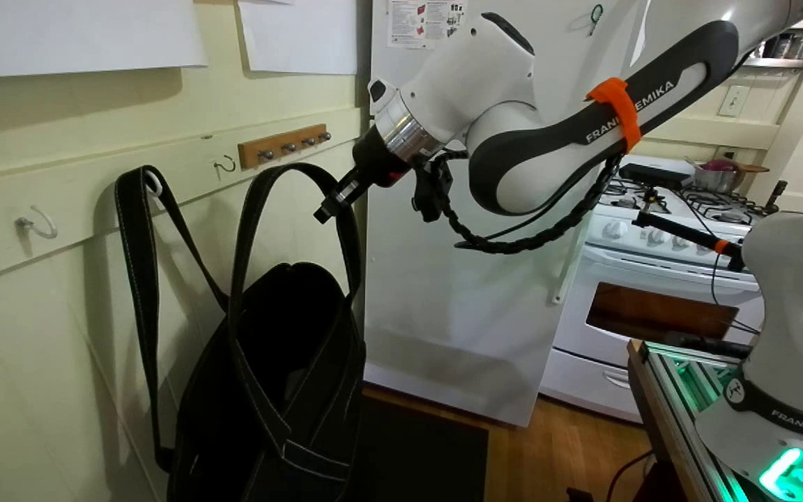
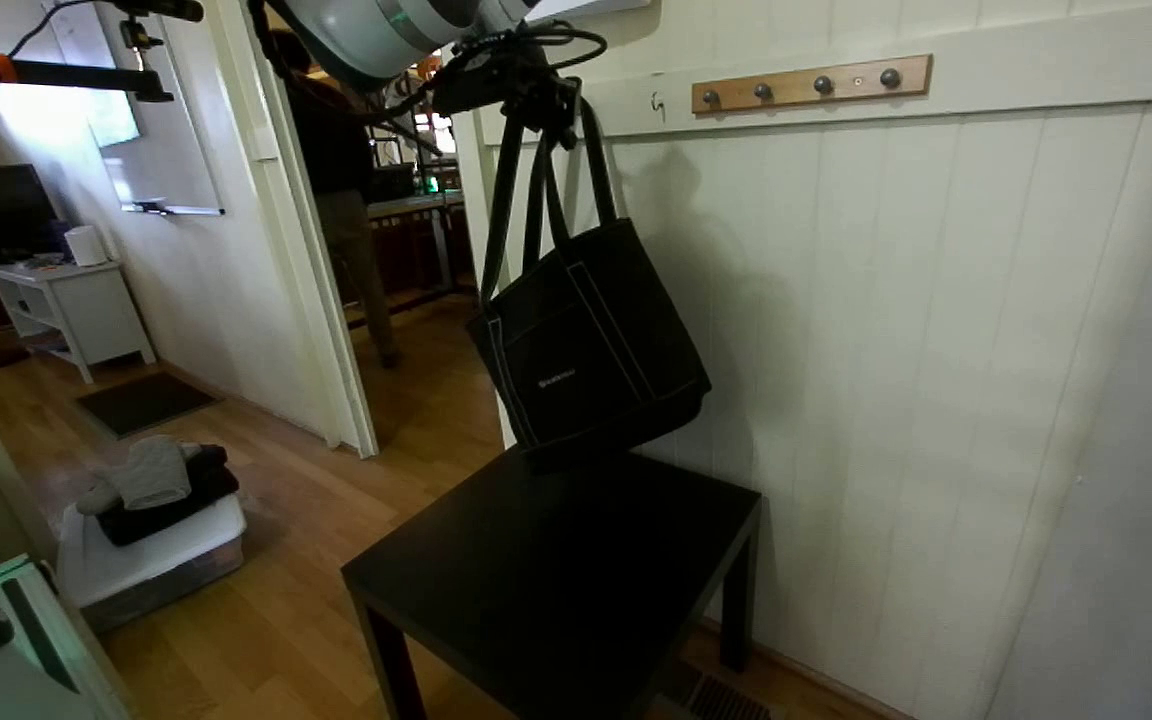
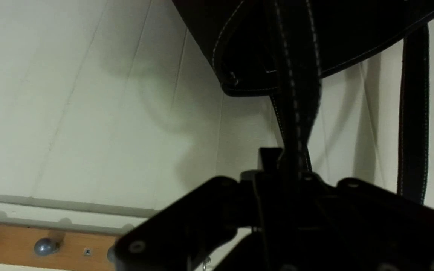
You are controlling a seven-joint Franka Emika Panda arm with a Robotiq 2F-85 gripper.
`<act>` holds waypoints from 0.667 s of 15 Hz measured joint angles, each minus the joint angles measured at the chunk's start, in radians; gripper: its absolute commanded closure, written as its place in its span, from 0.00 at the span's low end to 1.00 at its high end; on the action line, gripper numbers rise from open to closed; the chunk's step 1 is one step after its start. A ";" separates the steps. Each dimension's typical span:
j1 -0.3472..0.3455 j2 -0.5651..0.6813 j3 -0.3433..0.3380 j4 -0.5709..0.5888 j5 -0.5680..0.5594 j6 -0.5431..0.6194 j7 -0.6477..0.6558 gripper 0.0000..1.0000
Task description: Place the black bag on the table.
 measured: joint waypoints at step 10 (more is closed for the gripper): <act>-0.080 0.009 0.087 -0.020 0.158 0.021 -0.110 0.18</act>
